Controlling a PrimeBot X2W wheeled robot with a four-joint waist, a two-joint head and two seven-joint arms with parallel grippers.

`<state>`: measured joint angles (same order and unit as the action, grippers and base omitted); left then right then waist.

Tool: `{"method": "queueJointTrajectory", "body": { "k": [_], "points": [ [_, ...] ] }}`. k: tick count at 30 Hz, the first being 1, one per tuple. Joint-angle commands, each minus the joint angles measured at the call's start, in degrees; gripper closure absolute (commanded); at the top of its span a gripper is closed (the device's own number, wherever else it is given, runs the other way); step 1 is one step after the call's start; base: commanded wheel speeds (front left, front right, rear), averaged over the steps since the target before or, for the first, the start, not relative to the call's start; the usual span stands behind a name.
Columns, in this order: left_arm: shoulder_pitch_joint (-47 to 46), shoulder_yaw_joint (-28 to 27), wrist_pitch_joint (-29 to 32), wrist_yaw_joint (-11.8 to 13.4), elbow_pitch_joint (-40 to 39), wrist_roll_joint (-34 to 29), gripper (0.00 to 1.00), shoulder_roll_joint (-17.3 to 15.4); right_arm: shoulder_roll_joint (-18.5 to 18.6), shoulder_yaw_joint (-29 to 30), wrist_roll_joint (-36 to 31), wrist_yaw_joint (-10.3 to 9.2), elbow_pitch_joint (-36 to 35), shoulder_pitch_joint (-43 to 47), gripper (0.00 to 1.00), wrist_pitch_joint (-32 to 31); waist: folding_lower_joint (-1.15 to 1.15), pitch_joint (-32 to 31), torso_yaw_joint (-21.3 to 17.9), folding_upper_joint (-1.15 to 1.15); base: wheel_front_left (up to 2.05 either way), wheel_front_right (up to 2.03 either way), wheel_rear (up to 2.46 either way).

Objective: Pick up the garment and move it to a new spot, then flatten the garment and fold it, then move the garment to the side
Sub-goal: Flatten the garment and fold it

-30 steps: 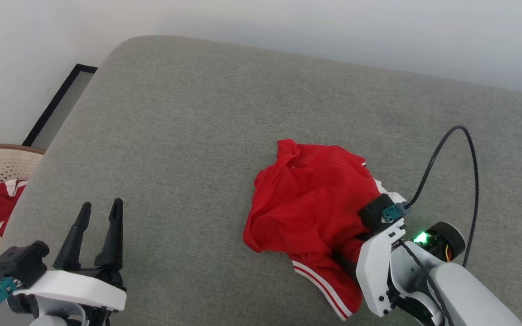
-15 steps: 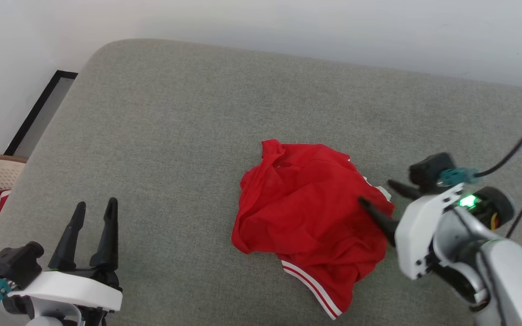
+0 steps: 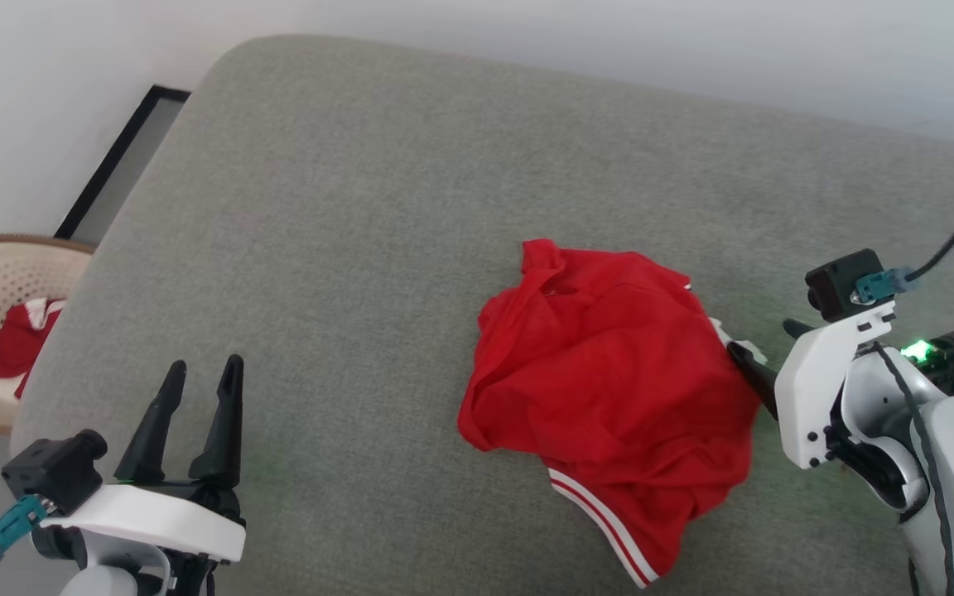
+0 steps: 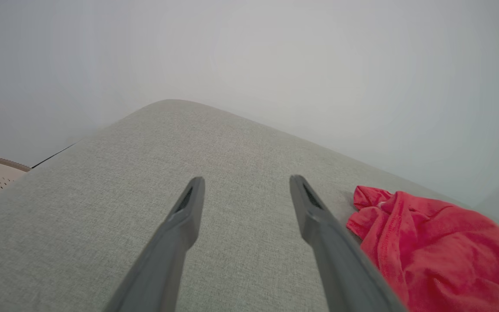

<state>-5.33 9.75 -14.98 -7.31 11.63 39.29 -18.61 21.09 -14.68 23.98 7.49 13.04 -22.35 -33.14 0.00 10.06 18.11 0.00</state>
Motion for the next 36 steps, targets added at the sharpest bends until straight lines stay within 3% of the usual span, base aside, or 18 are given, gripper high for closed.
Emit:
{"method": "queueJointTrajectory", "body": {
  "k": [1, 11, 12, 13, 14, 28, 32, 36],
  "points": [
    [-0.63, 0.15, -0.29, -0.21, -0.02, 0.43, 0.0, -0.18, 0.46, -0.53, -0.03, 0.01, 0.77, -0.55, 0.0, -0.4, 0.0, 0.59, 0.7, 0.0, 0.0, 0.0, 0.0],
    [-3.0, 1.69, -0.29, -0.2, 0.54, 0.82, 0.0, 0.53, 1.19, -5.84, 1.84, 0.0, 12.63, -4.92, 0.0, -4.49, 0.0, 3.1, 3.54, 0.0, 0.0, 0.0, 0.0],
    [-3.15, 1.81, -0.29, -0.21, 0.59, 0.87, 0.0, 0.64, 1.17, -6.23, 2.16, 0.0, 13.84, -5.28, 0.07, -4.7, 0.0, 3.24, 3.65, 0.0, 0.0, 0.0, 0.0],
    [-3.24, 1.94, -0.3, -0.21, 0.69, 0.85, 0.0, 0.73, 1.35, -6.81, 2.36, -0.01, 14.68, -5.71, 0.73, -4.58, 0.0, 3.39, 3.77, 0.0, 0.0, 0.0, 0.0],
    [-3.4, 1.99, -0.29, -0.2, 0.84, 0.83, 0.0, 0.8, 1.42, -6.66, 2.81, -0.01, 15.47, -6.29, 1.0, -4.07, 0.0, 3.49, 3.82, 0.0, 0.0, 0.0, 0.0],
    [-2.76, 0.2, -0.3, -0.21, 0.73, 0.06, 0.0, 1.01, 7.01, 0.83, 2.83, -0.12, 11.18, -8.74, 1.0, -1.07, 0.0, 2.95, 0.21, 0.0, 0.0, 0.0, 0.0],
    [-2.95, 0.18, -0.29, -0.21, 0.66, -0.11, 0.0, 1.05, 9.5, 6.78, 0.63, -0.11, 10.54, -7.57, 1.0, -0.35, 0.0, 2.7, -0.69, 0.0, 0.0, 0.0, 0.0],
    [-2.96, -0.12, -0.29, -0.22, 0.69, -0.33, 0.0, 1.07, 9.53, 13.4, -2.23, -0.12, 12.44, -5.72, 1.0, -0.9, 0.0, 2.52, -1.47, 0.0, 0.0, 0.0, 0.0]
  ]
}}
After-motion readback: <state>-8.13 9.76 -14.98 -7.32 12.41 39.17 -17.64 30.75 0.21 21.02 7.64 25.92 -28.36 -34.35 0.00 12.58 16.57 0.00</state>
